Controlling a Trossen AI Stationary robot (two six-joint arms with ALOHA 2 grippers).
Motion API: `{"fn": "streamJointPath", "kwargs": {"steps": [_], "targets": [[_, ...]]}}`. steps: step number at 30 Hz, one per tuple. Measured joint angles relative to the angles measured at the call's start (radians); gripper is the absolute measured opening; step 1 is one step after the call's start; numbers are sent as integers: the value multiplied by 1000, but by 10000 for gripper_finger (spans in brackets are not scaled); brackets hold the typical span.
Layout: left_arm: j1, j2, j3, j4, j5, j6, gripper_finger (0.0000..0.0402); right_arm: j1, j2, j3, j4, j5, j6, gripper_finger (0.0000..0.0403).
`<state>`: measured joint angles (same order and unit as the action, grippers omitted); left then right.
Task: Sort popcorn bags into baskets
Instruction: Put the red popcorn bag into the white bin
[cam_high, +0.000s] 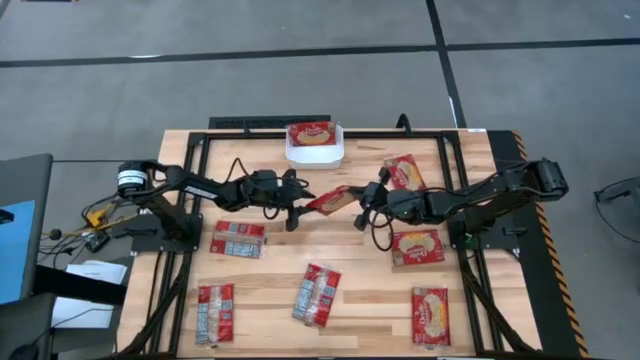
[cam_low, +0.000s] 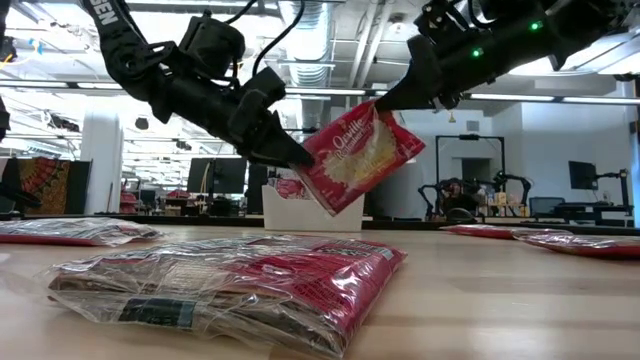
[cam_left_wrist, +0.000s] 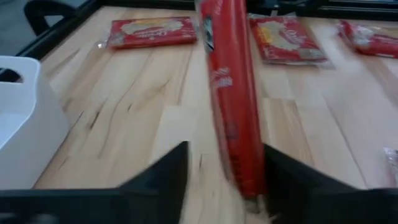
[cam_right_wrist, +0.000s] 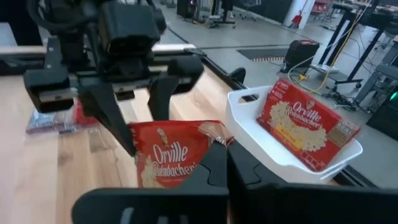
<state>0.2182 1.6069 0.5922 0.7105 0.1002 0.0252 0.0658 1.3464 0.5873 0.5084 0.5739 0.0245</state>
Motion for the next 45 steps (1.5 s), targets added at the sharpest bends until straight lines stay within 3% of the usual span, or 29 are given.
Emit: {"fn": "streamJointPath", "kwargs": {"steps": [4, 5, 11, 20, 25, 30, 38, 42, 45], "targets": [[2, 0, 0, -9, 34, 16, 30, -1, 0, 0, 13, -29, -3, 4], [2, -2, 0, -14, 34, 16, 17, -2, 0, 0, 12, -52, -3, 7], [1, -85, 1, -131, 5, 75, 7, 7, -2, 2, -8, -103, -15, 83], [2, -298, 117, -648, -121, 236, 4, 25, -1, 21, 0, -153, -78, 243], [1, -314, 197, -845, -121, 299, 3, 11, -1, 66, -14, -166, -78, 286], [1, -311, 244, -900, -120, 308, 2, -37, 14, 146, -146, -307, -47, 290], [-23, -311, 312, -990, -108, 312, 9, -76, 94, 234, -266, -314, -32, 280], [-38, -312, 328, -990, -108, 312, 7, -83, 142, 271, -264, -313, -24, 233], [-41, -312, 328, -991, -108, 311, 8, -81, 162, 292, -260, -313, -29, 165]]}}
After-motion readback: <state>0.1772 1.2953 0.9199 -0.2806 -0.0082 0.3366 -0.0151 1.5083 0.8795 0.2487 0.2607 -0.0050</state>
